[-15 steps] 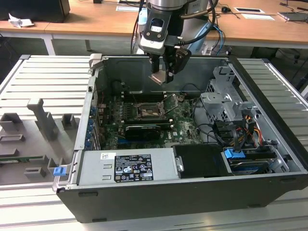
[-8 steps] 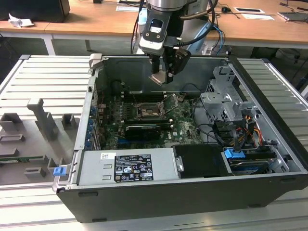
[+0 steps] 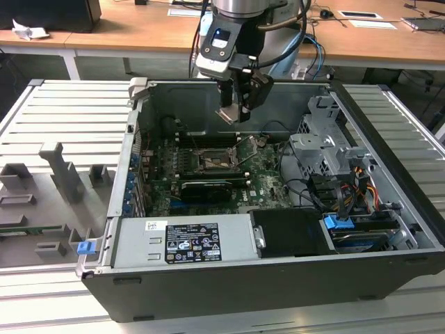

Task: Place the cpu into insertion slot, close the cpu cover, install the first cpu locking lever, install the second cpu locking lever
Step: 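Place the cpu into insertion slot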

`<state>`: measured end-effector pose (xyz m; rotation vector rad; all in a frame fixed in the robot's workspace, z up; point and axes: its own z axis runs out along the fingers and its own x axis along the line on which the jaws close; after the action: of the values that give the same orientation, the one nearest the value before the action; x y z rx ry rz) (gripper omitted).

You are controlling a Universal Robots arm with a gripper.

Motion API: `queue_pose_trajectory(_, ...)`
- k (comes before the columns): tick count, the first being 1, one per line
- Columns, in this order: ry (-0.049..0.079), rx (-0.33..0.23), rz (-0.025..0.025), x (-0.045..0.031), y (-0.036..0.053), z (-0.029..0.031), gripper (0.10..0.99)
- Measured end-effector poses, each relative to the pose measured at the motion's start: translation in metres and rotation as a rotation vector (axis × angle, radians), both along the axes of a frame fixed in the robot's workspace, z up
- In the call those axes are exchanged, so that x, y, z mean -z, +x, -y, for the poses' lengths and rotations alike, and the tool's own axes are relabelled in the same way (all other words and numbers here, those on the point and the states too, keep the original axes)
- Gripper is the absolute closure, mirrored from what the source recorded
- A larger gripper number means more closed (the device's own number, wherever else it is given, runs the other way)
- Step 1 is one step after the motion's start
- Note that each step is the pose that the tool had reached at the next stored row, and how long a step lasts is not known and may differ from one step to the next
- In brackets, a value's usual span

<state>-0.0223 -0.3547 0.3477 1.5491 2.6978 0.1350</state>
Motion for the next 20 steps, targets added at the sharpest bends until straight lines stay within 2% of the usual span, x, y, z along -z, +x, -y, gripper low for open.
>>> queue_pose_trajectory(6,0.000,0.021,0.0000,0.0018,-0.0039,0.0000,0.557)
queue_pose_trajectory(11,0.000,0.086,0.0000,0.0027,-0.0039,0.0000,0.557)
queue_pose_trajectory(20,0.000,0.156,-0.0001,0.0042,-0.0039,0.0000,0.557)
